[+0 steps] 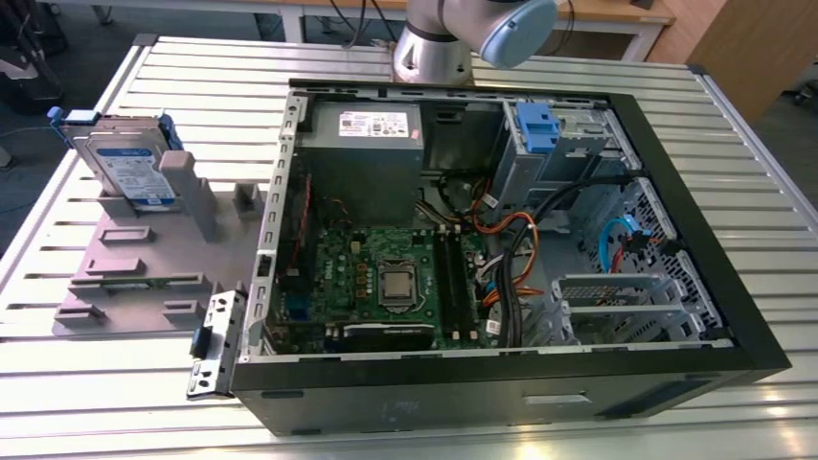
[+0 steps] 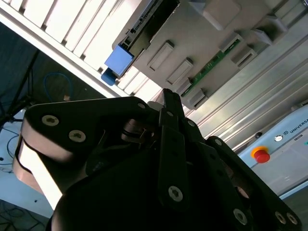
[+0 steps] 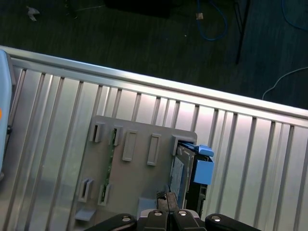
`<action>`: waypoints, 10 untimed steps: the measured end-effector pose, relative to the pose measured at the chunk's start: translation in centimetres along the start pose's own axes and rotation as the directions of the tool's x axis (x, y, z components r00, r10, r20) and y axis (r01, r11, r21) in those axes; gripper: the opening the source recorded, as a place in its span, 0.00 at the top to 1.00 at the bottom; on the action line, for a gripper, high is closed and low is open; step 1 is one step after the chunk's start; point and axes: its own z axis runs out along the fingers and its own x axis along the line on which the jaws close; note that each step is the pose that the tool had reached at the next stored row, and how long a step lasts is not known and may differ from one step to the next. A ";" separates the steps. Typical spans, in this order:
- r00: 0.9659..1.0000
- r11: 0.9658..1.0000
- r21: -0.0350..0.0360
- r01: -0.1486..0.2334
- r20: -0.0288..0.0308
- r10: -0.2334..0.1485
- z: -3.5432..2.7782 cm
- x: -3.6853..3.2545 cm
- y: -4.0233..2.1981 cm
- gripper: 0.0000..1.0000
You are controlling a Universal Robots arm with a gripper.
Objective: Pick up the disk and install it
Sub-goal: 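Pick up the disk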
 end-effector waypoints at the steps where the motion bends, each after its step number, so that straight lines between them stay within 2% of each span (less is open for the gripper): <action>1: 1.000 1.000 0.000 0.001 0.000 -0.001 -0.01 0.00 0.00 0.89; 10: 1.000 1.000 0.000 0.013 0.000 -0.013 0.00 0.00 0.00 0.89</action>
